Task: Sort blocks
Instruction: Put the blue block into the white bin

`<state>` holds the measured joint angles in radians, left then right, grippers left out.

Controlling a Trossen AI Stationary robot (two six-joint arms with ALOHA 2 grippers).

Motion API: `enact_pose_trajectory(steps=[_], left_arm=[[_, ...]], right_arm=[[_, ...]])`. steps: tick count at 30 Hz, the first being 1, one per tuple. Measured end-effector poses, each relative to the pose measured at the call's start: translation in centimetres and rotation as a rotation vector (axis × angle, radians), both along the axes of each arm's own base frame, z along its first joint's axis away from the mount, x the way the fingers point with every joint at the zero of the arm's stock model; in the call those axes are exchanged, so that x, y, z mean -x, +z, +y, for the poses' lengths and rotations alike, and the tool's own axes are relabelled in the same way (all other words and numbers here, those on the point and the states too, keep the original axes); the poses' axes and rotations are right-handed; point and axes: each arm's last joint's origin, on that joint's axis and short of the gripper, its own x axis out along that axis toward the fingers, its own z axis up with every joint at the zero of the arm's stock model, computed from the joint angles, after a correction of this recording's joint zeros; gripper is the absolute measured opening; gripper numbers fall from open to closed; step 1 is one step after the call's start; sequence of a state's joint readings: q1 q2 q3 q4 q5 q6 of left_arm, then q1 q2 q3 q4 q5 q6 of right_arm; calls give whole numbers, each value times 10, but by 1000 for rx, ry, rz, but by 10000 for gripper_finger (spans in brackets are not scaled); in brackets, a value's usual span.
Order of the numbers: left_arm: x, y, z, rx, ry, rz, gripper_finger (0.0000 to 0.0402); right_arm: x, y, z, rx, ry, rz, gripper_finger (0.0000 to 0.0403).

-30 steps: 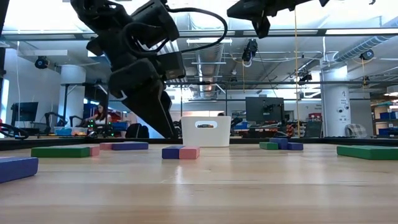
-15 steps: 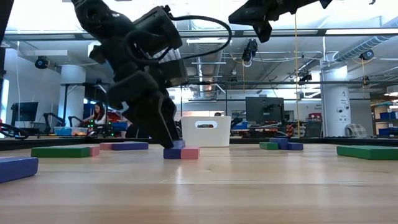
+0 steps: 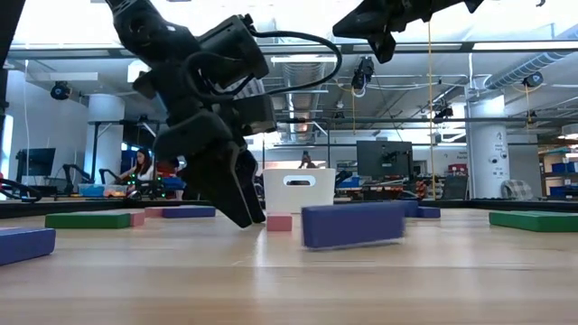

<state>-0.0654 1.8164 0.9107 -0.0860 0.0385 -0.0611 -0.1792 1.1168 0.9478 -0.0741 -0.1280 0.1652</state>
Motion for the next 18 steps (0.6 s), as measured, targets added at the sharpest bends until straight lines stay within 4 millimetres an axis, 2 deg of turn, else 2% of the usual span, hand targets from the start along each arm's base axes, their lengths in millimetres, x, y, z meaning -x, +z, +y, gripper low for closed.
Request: enact_pose_trajectory(steps=[7, 12, 18], left_arm=[[-3, 9, -1, 29, -15, 60, 391], [-2, 31, -2, 47, -22, 48, 391], [9, 63, 3, -40, 77, -49, 390]], right_arm=[[0, 0, 2, -11, 7, 16, 13], [2, -2, 29, 19, 143, 162, 13], [5, -6, 57, 24, 193, 252, 13]])
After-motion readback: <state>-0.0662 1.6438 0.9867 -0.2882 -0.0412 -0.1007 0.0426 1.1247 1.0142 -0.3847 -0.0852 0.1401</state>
